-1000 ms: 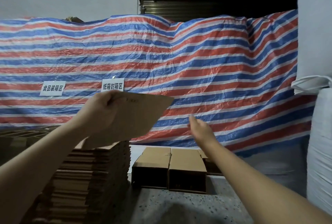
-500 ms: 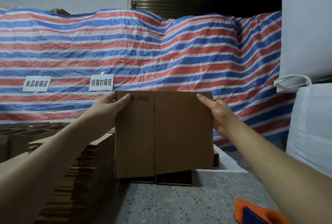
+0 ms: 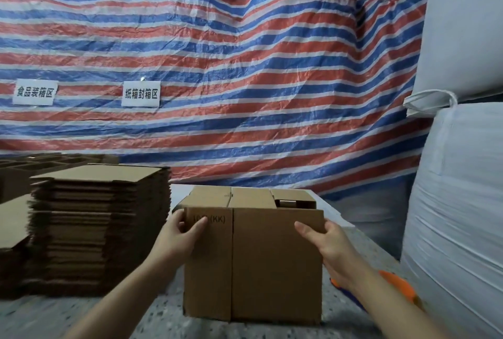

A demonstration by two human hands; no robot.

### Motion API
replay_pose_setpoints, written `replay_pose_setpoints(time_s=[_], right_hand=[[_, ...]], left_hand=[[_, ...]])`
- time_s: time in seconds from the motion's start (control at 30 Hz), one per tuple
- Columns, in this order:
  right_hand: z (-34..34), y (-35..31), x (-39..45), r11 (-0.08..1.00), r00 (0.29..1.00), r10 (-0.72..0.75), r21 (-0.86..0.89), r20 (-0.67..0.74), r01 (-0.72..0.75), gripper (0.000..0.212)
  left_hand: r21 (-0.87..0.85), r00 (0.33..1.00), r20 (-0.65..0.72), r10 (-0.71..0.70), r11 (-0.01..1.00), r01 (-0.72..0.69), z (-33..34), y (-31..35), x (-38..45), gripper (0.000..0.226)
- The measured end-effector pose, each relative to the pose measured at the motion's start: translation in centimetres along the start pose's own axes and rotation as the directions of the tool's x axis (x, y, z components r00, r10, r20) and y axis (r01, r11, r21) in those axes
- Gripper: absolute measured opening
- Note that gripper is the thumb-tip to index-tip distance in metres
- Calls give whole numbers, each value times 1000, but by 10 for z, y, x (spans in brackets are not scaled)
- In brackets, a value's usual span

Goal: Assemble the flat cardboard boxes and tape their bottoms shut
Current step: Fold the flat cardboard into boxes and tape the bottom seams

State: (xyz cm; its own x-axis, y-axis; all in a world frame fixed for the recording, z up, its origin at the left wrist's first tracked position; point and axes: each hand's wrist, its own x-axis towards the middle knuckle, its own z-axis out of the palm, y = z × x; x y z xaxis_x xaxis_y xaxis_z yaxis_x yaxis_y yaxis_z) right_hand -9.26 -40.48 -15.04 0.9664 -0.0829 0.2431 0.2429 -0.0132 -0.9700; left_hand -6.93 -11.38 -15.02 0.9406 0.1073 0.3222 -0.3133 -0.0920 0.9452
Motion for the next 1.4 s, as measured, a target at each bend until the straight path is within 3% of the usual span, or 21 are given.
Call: replay_pose_setpoints(time_s=[0.33,0.5,0.67,0.87,0.97,1.1,1.2,1.3,1.4], right_hand=[[-5,-7,-2,1000,998,-5,-17,55,6,50],[2,-15,4,998,995,8,65,100,-15,53],[1,-22,6,996,992,75,31,98,-78,44],[-1,-22,2,984,980,128,101,154,-145,49],[5,-23,-1,986,986,125,101,107,-136,49],[15,-26,-14,996,997,81,41,4,-81,50],[27,-24,-24,999,996,48,0,-70,-48,56],[43,-16,-34,998,993,57,-2,-105,-57,53],[48,-7,-42,996,992,87,37,-95,-84,55]], left_hand=[[-25,997,-80,18,999,-20,5,5,-6,14],[-89,995,-57,-87,993,82,2,4,-9,20],[-139,968,-61,-242,963,231,8,10,-11,39],[-120,941,-145,-305,950,290,27,21,-12,96],[-165,940,-146,-310,944,286,29,19,-9,83],[-141,970,-35,-242,962,235,29,23,-5,40],[-243,969,105,-221,940,241,23,24,-5,44],[-261,928,302,-220,917,302,16,23,-10,46],[-290,920,305,-247,896,337,17,17,-14,41]])
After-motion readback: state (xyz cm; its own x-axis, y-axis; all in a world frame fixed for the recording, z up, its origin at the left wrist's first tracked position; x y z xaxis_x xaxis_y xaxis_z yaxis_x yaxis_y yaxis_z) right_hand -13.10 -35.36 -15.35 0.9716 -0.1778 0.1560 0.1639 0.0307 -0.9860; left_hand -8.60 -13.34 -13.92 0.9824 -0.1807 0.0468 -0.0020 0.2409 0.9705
